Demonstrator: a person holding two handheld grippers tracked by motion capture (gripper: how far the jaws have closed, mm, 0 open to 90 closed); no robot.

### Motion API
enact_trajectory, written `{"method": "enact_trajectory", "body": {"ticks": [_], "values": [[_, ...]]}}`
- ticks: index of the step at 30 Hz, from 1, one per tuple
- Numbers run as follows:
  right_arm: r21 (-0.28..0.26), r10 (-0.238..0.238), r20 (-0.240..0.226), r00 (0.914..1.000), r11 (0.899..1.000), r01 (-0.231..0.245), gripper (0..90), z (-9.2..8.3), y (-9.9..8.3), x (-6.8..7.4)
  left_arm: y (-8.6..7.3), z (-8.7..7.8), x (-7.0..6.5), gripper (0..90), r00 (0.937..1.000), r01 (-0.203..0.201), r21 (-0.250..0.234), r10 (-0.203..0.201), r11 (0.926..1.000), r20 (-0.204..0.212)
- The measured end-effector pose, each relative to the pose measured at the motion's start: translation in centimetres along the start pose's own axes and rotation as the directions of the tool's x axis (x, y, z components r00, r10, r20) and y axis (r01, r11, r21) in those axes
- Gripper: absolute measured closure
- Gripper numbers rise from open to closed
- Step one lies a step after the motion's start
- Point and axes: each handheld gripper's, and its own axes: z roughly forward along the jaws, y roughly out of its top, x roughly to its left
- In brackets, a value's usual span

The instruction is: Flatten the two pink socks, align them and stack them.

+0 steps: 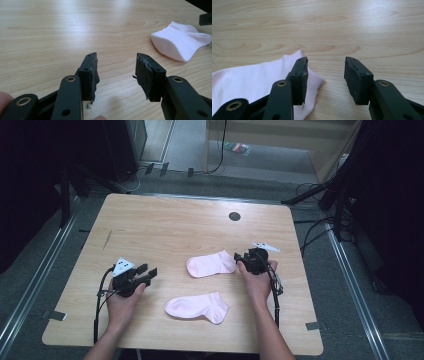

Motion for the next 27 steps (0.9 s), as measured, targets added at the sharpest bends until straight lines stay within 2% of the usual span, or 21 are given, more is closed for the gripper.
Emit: {"method": "enact_trajectory", "body": {"ticks": [3,4,6,8,10,12,13,16,17,18,19,20,21,24,27], "values": [[-0.016,-0.047,-0.030,0.9984,0.999,0.047,52.1,0.1,-0.1,0.5,-0.1,-0.2,0.0,53.3,0.9999,-0.011,-0.024,0.011,0.9997,-0.004],[-0.024,-0.075,-0.021,0.9970,0.997,0.074,49.8,0.1,-0.1,0.7,-0.2,-0.3,-0.2,54.5,0.9994,-0.032,-0.041,0.031,0.9986,-0.013],[-0.009,-0.134,0.027,0.9906,0.991,0.134,45.8,0.2,-0.1,1.1,-0.2,-0.4,-0.6,55.1,0.9973,-0.070,-0.060,0.069,0.9957,-0.025],[-0.009,-0.136,0.008,0.9907,0.991,0.136,43.9,0.2,-0.1,1.1,-0.1,-0.4,-0.7,55.0,0.9965,-0.081,-0.057,0.079,0.9951,-0.028],[0.003,-0.136,-0.006,0.9907,0.991,0.136,43.7,0.1,-0.1,0.9,0.1,-0.4,-0.7,54.6,0.9978,-0.064,-0.054,0.063,0.9965,-0.020],[0.015,-0.147,-0.024,0.9888,0.989,0.147,44.1,0.1,-0.1,0.7,0.5,-0.5,-0.8,53.3,0.9975,-0.064,-0.053,0.063,0.9965,-0.031],[0.023,-0.170,-0.034,0.9848,0.985,0.171,45.5,-0.1,-0.2,0.5,0.8,-0.5,-0.9,53.3,0.9979,-0.057,-0.054,0.056,0.9969,-0.032],[0.025,-0.184,-0.045,0.9819,0.982,0.185,46.0,-0.4,-0.1,0.2,1.8,-0.2,-1.2,53.2,0.9986,-0.052,-0.048,0.052,0.9975,0.011],[0.019,-0.184,-0.056,0.9812,0.982,0.186,46.7,-0.6,-0.1,-0.1,2.6,0.2,-1.6,52.9,0.9973,-0.065,-0.041,0.066,0.9970,0.030],[0.019,-0.184,-0.056,0.9812,0.982,0.186,46.7,-0.6,-0.1,-0.1,2.6,0.2,-1.6,52.9,0.9973,-0.065,-0.041,0.066,0.9970,0.030],[0.013,-0.181,-0.062,0.9815,0.983,0.182,47.1,-0.7,-0.1,-0.3,3.3,0.9,-2.3,52.9,0.9958,-0.072,-0.031,0.073,0.9969,0.055],[0.013,-0.181,-0.062,0.9815,0.983,0.182,47.1,-0.7,-0.1,-0.3,3.3,0.9,-2.3,52.8,0.9958,-0.072,-0.031,0.073,0.9969,0.055],[0.007,-0.179,-0.068,0.9815,0.984,0.180,48.5,-0.9,-0.1,-0.5,3.8,1.5,-2.9,52.3,0.9954,-0.071,-0.029,0.072,0.9971,0.063],[-0.005,-0.178,-0.078,0.9809,0.984,0.178,48.8,-1.0,-0.1,-0.5,4.2,2.1,-3.6,50.7,0.9956,-0.071,-0.024,0.072,0.9972,0.059],[-0.008,-0.172,-0.085,0.9814,0.985,0.172,49.0,-1.0,-0.2,-0.5,4.6,3.1,-4.8,51.1,0.9960,-0.073,0.007,0.072,0.9973,0.053]]}}
